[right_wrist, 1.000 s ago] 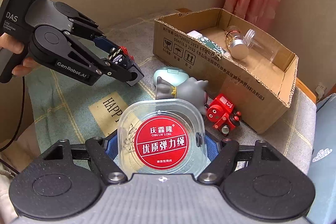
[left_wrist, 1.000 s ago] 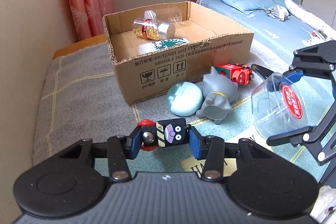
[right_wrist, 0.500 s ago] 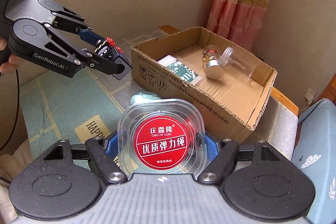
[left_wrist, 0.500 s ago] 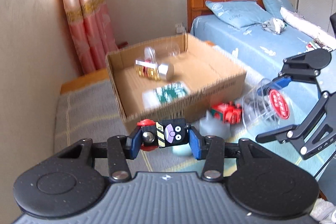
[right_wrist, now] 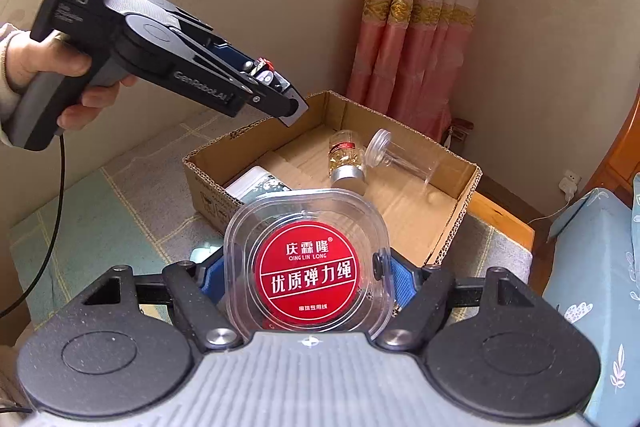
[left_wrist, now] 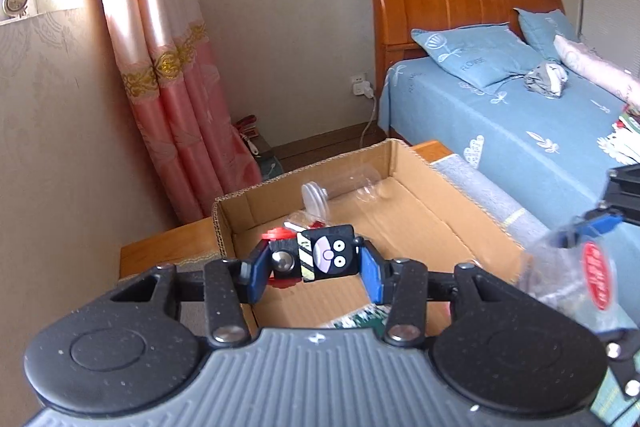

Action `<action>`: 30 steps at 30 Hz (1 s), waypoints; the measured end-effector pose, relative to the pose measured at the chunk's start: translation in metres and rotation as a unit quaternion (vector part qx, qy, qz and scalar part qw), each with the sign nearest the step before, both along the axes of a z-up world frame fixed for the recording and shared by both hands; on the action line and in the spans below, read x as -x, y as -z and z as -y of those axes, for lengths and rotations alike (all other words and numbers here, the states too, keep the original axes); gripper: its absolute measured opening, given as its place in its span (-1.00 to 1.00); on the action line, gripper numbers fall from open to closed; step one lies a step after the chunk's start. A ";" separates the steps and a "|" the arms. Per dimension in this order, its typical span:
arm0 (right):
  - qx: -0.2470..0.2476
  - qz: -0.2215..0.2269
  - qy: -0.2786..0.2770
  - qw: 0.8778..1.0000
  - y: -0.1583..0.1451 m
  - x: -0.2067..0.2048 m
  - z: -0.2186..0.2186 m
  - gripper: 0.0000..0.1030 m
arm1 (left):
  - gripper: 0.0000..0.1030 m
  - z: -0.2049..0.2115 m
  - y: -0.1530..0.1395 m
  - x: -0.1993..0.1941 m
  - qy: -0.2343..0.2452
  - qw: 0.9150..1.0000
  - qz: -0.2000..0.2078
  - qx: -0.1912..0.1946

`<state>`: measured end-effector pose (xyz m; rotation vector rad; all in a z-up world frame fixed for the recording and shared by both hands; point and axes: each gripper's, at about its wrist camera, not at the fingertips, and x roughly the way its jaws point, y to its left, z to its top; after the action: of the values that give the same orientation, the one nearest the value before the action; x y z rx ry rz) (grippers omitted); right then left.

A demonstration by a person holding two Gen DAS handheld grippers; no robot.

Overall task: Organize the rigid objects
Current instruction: 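Carry the robot toy and clear container into the box, opening both grippers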

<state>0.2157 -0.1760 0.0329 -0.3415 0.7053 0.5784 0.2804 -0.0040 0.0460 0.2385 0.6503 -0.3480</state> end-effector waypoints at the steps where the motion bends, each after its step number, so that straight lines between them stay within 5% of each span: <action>1: 0.000 0.000 0.002 1.000 0.000 -0.002 0.000 0.57 | -0.12 -0.001 0.004 -0.006 -0.008 1.000 0.000 0.001; 2: 0.001 0.000 0.003 1.000 -0.001 -0.003 0.001 0.57 | -0.06 -0.002 0.008 -0.011 -0.013 1.000 -0.002 0.004; 5: 0.001 0.001 0.007 1.000 -0.002 -0.007 0.002 0.57 | 0.75 -0.008 0.019 -0.018 -0.044 0.999 -0.011 0.007; 6: 0.000 0.000 0.008 1.000 -0.003 -0.008 0.003 0.57 | 0.84 -0.010 0.022 -0.016 -0.055 0.998 -0.004 0.001; 14: -0.001 -0.010 0.023 1.000 0.000 -0.021 0.005 0.57 | 0.93 -0.028 0.026 0.022 -0.063 0.998 -0.016 0.012; 30: -0.002 -0.042 0.067 0.997 0.002 -0.082 -0.003 0.57 | 0.98 -0.042 0.034 0.109 -0.133 0.991 0.026 0.013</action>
<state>0.2979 -0.1732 0.0307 -0.2647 0.8002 0.4696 0.1718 0.0385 0.0118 0.1337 0.6172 -0.0932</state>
